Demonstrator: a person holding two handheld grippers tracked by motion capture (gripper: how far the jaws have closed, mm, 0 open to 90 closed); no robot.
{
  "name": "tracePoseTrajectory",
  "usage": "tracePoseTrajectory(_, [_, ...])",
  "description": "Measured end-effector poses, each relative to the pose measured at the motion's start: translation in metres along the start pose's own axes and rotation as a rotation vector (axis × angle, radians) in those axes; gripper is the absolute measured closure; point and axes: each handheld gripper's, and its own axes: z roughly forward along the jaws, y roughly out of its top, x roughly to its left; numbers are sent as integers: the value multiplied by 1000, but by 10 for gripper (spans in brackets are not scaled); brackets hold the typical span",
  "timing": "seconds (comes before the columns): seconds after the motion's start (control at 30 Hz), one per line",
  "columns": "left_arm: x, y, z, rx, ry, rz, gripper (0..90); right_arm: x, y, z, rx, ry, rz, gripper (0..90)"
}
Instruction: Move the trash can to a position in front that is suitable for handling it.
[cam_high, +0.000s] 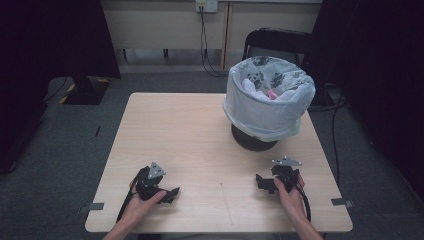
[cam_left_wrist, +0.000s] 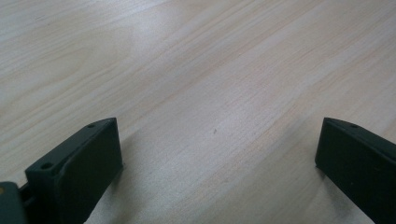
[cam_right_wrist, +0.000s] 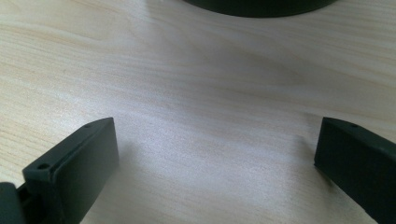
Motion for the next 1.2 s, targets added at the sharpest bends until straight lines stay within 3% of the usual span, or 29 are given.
tracePoseTrajectory(0.17, [1, 0, -1, -1, -2, 2, 11, -1, 1, -2, 19, 20, -3, 0])
tracePoseTrajectory(0.2, [1, 0, -1, -2, -3, 0, 20, -3, 2, -5, 22, 52, 20, 21])
tracePoseTrajectory(0.23, [2, 0, -3, -9, -15, -35, 27, -3, 2, -6, 21, 62, 26, 69])
tracePoseTrajectory(0.3, [3, 1, -3, -21, -29, -59, 69, -5, 4, -9, 10, 64, 24, 216])
tracePoseTrajectory(0.33, [3, 1, -5, -22, -38, -60, 69, -5, 4, -9, 10, 64, 24, 216])
tracePoseTrajectory(0.37, [4, 2, -6, -32, -45, -59, 147, -7, 5, -10, 11, 80, 28, 185])
tracePoseTrajectory(0.4, [4, 4, -7, -33, -64, -57, 209, -9, 7, -12, 1, 114, 28, 183])
tracePoseTrajectory(0.43, [3, 7, -8, -26, -76, -50, 209, -9, 7, -12, 1, 114, 28, 183])
tracePoseTrajectory(0.47, [2, 9, -9, -24, -70, -29, 140, -9, 8, -14, -5, 128, 16, 204])
tracePoseTrajectory(0.5, [1, 12, -12, -32, -61, 1, 189, -9, 9, -17, -18, 140, 12, 170])
tracePoseTrajectory(0.63, [-2, 25, -18, -46, -47, 59, 159, -13, 13, -22, -32, 190, 22, 172])
tracePoseTrajectory(0.7, [-1, 32, -20, -71, -78, 36, 169, -18, 18, -26, -62, 191, 35, 174])
tracePoseTrajectory(0.77, [0, 41, -19, -84, -65, 41, 169, -24, 23, -28, -74, 186, 35, 193])
tracePoseTrajectory(0.93, [2, 63, 0, -116, -93, -5, 181, -33, 27, -28, -72, 205, 35, 249])
tracePoseTrajectory(1.0, [1, 72, 8, -117, -83, -3, 186, -35, 27, -28, -65, 224, 25, 294])
tracePoseTrajectory(1.07, [0, 81, 16, -111, -102, -6, 187, -37, 28, -28, -67, 238, 20, 340])
tracePoseTrajectory(1.2, [-5, 101, 29, -124, -106, -2, 192, -44, 36, -30, -85, 228, 6, 386])
